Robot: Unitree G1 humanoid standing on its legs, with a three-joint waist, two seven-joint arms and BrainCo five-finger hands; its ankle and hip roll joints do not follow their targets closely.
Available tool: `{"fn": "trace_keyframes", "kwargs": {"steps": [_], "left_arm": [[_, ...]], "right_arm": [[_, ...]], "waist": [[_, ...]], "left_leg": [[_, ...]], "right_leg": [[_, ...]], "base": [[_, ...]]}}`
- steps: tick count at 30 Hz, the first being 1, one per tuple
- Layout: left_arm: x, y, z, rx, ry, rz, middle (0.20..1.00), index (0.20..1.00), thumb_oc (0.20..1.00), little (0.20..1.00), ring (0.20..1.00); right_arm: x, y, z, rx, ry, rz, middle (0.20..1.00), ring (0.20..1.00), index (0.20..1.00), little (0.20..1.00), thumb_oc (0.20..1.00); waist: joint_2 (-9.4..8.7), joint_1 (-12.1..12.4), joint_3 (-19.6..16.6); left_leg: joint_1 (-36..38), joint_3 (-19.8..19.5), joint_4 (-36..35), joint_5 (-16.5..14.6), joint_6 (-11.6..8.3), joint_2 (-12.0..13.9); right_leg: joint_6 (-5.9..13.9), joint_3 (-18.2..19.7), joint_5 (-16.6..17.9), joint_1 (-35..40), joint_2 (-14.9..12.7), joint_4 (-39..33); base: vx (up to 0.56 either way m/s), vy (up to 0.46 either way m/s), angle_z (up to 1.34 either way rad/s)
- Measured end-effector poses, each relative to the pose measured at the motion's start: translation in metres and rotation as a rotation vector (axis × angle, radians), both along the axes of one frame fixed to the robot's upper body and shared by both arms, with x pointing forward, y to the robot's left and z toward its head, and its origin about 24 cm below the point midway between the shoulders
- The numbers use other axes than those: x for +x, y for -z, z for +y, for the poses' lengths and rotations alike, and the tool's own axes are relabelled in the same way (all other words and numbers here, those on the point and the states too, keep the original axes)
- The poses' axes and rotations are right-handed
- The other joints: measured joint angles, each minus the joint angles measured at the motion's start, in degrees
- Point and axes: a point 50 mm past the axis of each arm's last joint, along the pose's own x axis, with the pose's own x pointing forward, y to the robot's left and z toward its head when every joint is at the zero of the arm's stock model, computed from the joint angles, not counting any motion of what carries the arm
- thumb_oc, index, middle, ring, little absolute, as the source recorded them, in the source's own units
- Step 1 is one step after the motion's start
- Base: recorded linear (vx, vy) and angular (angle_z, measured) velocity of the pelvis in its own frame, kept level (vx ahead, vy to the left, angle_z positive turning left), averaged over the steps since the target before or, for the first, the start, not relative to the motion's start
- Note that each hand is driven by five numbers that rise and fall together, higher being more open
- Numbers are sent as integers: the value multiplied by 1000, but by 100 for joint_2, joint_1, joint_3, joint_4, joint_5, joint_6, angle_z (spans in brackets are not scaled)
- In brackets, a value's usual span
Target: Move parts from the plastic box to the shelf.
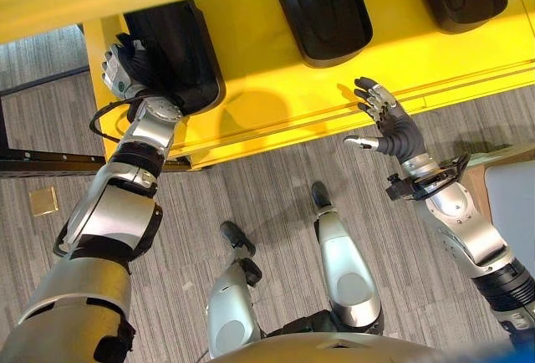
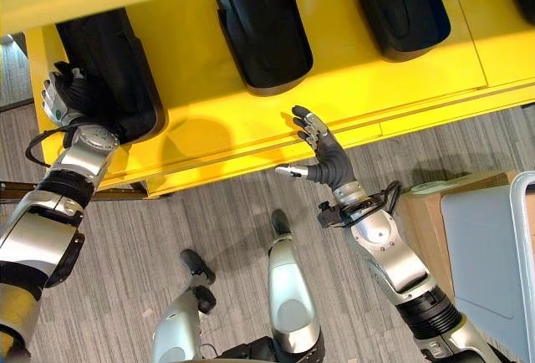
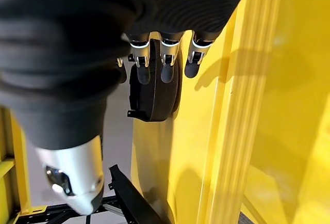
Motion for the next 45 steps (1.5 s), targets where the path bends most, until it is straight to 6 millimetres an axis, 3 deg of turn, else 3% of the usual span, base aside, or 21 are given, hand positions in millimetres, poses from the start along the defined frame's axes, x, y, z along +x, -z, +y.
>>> {"fn": "trace_keyframes", "kwargs": {"steps": [10,33,34,36,45], "left_arm": [[0,-21,3,12,-42,-80,200,200,200,200,200],[-1,-32,3,93,-70,-81,200,200,200,200,200],[-1,-32,3,93,-70,-80,369,369,369,369,369],[-1,-31,3,93,-70,-80,1000,1000,1000,1000,1000],[-1,-32,3,94,-77,-74,1000,1000,1000,1000,1000]], "right_arm": [[1,-1,0,6,4,8,1000,1000,1000,1000,1000],[4,-7,-4,-22,22,-13,1000,1000,1000,1000,1000],[4,-7,-4,-22,22,-13,1000,1000,1000,1000,1000],[4,-7,-4,-22,22,-13,1000,1000,1000,1000,1000],[3,-6,-5,-18,23,-4,1000,1000,1000,1000,1000]], "waist": [[-7,-8,65],[5,-6,72],[5,-6,72],[5,-8,73],[5,-12,73]], "left_leg": [[-158,58,84,-2,-2,23],[-239,53,131,0,1,16],[-239,50,140,0,1,17],[-239,47,155,0,1,19],[-242,46,176,0,1,23]], "right_leg": [[-15,71,-11,-240,22,137],[-16,79,-11,-322,11,201],[-16,79,-11,-322,11,209],[-18,81,-12,-323,11,224],[-35,85,-22,-343,12,271]], "base": [[13,-1,-3],[0,0,0],[0,0,0],[0,0,0],[0,0,0]]}}
